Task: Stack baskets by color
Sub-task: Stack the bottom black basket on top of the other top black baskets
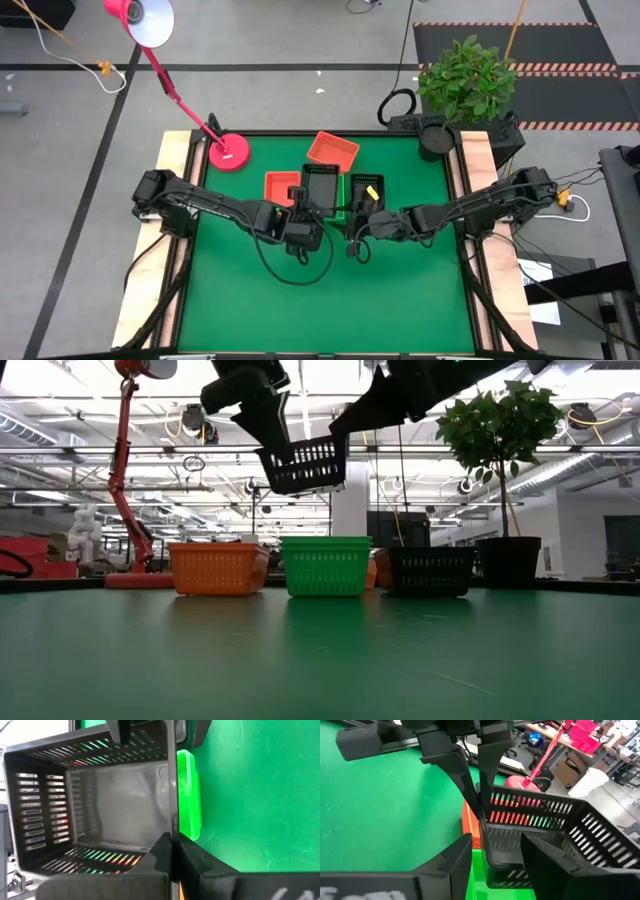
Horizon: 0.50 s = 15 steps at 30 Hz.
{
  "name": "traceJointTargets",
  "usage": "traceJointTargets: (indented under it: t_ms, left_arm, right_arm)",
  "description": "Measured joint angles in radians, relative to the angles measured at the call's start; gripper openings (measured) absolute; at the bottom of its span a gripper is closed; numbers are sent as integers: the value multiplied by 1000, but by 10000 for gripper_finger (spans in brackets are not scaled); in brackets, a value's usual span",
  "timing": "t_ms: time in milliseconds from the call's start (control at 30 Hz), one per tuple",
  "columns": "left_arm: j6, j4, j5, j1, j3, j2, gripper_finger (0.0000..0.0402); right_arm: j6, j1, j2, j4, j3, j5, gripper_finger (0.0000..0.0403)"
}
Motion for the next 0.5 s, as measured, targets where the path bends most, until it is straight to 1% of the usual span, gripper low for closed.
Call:
traceJointTargets:
  t_ms: [100,200,300,500]
  left_arm:
    - [11,30,0,0,0,0,7]
    - [32,69,4,-2,0,0,19]
    - [64,108,1,-14,-1,0,28]
    - [120,159,2,-38,-1,-1,7]
  right_arm:
    - [-12,0,0,-2,0,-4,160]
    - [-23,0,0,-17,0,-26,152]
    - [-24,0,10,-29,0,-26,142]
    - [-28,-8,28,-38,1,-30,107]
